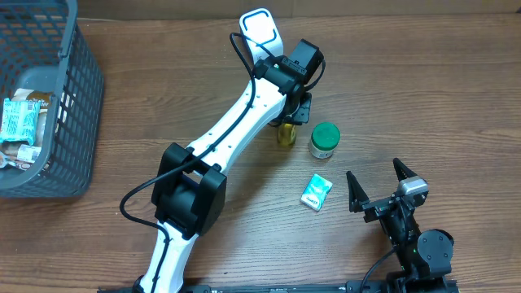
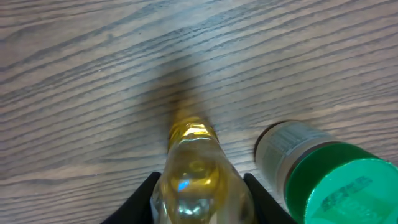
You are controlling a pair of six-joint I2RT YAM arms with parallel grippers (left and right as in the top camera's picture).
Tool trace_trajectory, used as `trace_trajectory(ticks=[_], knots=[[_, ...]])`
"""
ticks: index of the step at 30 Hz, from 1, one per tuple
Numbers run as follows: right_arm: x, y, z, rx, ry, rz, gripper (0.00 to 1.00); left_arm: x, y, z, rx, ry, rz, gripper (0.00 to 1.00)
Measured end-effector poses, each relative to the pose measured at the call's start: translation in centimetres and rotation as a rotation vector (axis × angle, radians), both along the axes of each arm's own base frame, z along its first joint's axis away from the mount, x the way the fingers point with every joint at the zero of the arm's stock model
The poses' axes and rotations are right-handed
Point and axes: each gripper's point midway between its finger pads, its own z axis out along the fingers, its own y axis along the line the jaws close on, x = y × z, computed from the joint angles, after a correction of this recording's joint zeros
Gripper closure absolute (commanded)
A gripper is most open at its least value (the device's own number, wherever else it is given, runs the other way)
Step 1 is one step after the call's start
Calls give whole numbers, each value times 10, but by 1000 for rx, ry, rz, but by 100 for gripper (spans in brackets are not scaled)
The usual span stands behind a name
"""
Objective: Scan the item barcode
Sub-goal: 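Lower the yellow bottle upright left of the jar and open the gripper, then raise the empty left gripper back over the grey basket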
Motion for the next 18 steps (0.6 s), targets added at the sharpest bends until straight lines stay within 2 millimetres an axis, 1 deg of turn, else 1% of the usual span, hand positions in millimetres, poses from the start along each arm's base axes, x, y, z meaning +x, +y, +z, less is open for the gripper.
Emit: trace_trajectory(ticks=[1, 4, 7, 9, 11, 12, 13, 15, 16, 17, 18], knots=[[0, 0, 0, 1, 0, 0, 0, 0, 1, 0, 4, 2, 5, 34], [0, 0, 0, 0, -1, 0, 0, -2, 3, -1, 10, 8, 8, 28], [0, 0, 0, 0, 0, 0, 0, -3, 1, -1, 3, 14, 3, 19], [0, 0, 0, 0, 0, 0, 0, -4, 0, -1, -7, 21, -5, 16], [0, 0, 0, 0, 0, 0, 0, -5, -2, 0, -15, 25, -14, 9], [0, 0, 0, 0, 0, 0, 0, -5, -3, 1, -17, 23, -23, 7], [0, 0, 0, 0, 0, 0, 0, -4, -3, 3, -22, 21, -32, 7], [0, 0, 0, 0, 0, 0, 0, -1, -4, 14, -30, 7, -47, 6], [0, 0, 0, 0, 0, 0, 0, 3, -4, 25, -40, -9, -48, 6], [0, 0, 0, 0, 0, 0, 0, 10, -5, 38, -57, -35, -45, 5], [0, 0, 0, -1, -1, 0, 0, 20, -5, 61, -87, -81, -35, 5]])
